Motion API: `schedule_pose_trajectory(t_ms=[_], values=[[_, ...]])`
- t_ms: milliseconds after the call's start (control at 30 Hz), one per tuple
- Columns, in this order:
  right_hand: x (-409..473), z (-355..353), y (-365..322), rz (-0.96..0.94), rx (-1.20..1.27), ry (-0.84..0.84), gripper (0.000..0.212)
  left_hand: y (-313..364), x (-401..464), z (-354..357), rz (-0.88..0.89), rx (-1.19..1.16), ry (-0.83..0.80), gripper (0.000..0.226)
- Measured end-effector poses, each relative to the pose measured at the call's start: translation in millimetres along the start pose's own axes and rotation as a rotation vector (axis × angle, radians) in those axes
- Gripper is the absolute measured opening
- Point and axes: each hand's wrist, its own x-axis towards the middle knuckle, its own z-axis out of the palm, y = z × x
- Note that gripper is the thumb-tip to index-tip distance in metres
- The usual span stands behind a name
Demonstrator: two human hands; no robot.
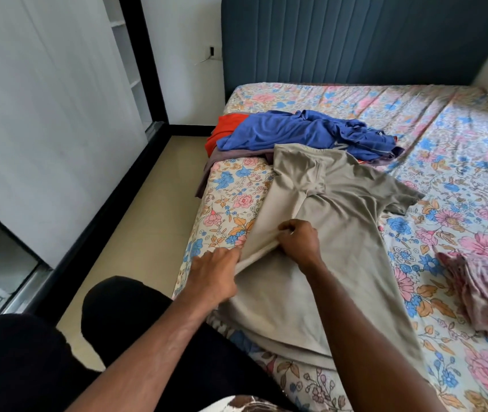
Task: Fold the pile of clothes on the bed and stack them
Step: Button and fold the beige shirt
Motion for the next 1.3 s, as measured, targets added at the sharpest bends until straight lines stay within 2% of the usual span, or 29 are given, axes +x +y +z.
schedule_pose_trajectory(t_ms=[167, 267, 367, 500, 567, 633, 700, 733, 800, 867, 933, 1067, 1167, 1300], values=[[4.5, 2.4, -1.1, -0.029, 0.042, -0.046, 0.063, 17.8, -29.4, 1.6, 0.122, -0.032, -0.007, 0.047], [5.0, -6.3, 4.4, -0.038, 0.030, -0.096, 0.076, 28.1, -44.0, 0.1, 0.155, -0.057, 0.028, 0.049], [6.2, -20.2, 5.7, -0.097, -0.052, -0.163, 0.090, 47.3, -52.9, -2.4, 0.294, -0.060, 0.102, 0.049], [6.8, -37.8, 10.1, -0.131, -0.255, -0.247, 0.097, 74.5, -58.0, 5.7, 0.389, -0.109, -0.062, 0.040], [4.3, -44.0, 15.6, -0.126, -0.381, -0.267, 0.096, 78.2, -58.7, 18.6, 0.428, -0.134, -0.153, 0.038], [5.0, -48.0, 19.6, -0.093, -0.391, -0.296, 0.092, 72.7, -56.0, 29.6, 0.415, -0.206, -0.272, 0.041], [5.4, -51.4, 21.8, -0.059, -0.360, -0.348, 0.084, 64.8, -49.0, 32.0, 0.339, -0.394, -0.387, 0.061], [6.0, -53.5, 23.2, -0.061, -0.358, -0.367, 0.080, 61.1, -43.6, 29.6, 0.303, -0.507, -0.395, 0.063], [13.5, -57.6, 28.1, -0.110, -0.346, -0.330, 0.070, 54.9, -25.7, 20.4, 0.266, -0.657, -0.306, 0.044], [23.7, -61.2, 32.3, -0.130, -0.305, -0.250, 0.057, 50.2, 1.0, 13.2, 0.251, -0.606, -0.137, 0.027], [38.5, -64.0, 34.2, -0.064, -0.237, -0.169, 0.046, 46.9, 32.3, 9.3, 0.254, -0.475, -0.022, 0.023], [81.6, -69.8, 35.3, 0.053, -0.116, 0.025, 0.033, 51.9, 89.6, -2.7, 0.295, -0.316, -0.087, 0.055], [116.7, -76.3, 28.5, 0.083, -0.185, 0.091, 0.031, 62.1, 123.0, -10.5, 0.317, -0.238, -0.117, 0.078], [155.0, -73.8, 14.6, 0.201, -0.184, 0.162, 0.052, 75.8, 157.8, -11.4, 0.311, -0.104, -0.186, 0.104]])
